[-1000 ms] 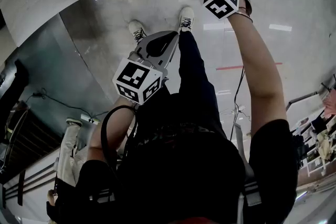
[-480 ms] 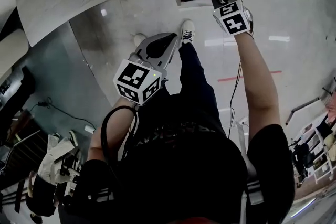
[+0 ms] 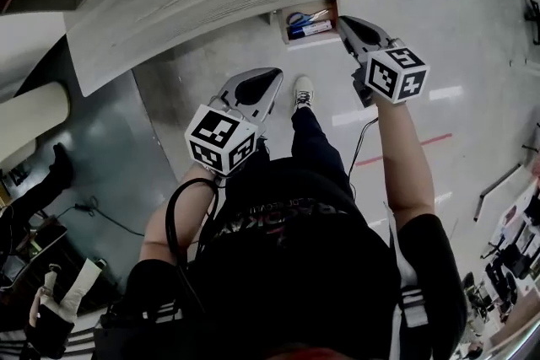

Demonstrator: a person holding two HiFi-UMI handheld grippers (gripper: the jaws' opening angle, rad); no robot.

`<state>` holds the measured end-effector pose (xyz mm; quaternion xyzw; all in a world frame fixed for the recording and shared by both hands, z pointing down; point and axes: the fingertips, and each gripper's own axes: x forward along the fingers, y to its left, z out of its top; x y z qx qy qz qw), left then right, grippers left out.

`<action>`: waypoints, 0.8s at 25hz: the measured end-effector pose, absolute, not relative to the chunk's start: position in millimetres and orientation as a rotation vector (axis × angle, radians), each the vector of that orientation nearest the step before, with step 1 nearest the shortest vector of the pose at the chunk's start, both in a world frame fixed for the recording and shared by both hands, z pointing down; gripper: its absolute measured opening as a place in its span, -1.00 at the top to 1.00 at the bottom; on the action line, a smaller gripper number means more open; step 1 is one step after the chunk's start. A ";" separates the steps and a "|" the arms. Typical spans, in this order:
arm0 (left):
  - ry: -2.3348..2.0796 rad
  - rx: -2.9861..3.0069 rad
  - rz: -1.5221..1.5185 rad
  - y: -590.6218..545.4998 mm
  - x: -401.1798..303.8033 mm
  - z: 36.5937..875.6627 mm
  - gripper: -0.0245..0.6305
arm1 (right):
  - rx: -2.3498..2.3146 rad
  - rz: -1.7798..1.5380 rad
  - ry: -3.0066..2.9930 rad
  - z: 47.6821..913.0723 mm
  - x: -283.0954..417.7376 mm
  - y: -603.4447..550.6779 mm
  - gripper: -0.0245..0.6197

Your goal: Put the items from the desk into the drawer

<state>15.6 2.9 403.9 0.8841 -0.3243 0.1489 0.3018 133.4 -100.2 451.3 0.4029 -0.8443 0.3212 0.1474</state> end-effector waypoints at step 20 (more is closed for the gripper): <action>-0.933 2.518 0.324 7.4 -35.7 317.9 0.89 | 0.962 0.605 -2.783 293.6 5.4 -5.3 0.87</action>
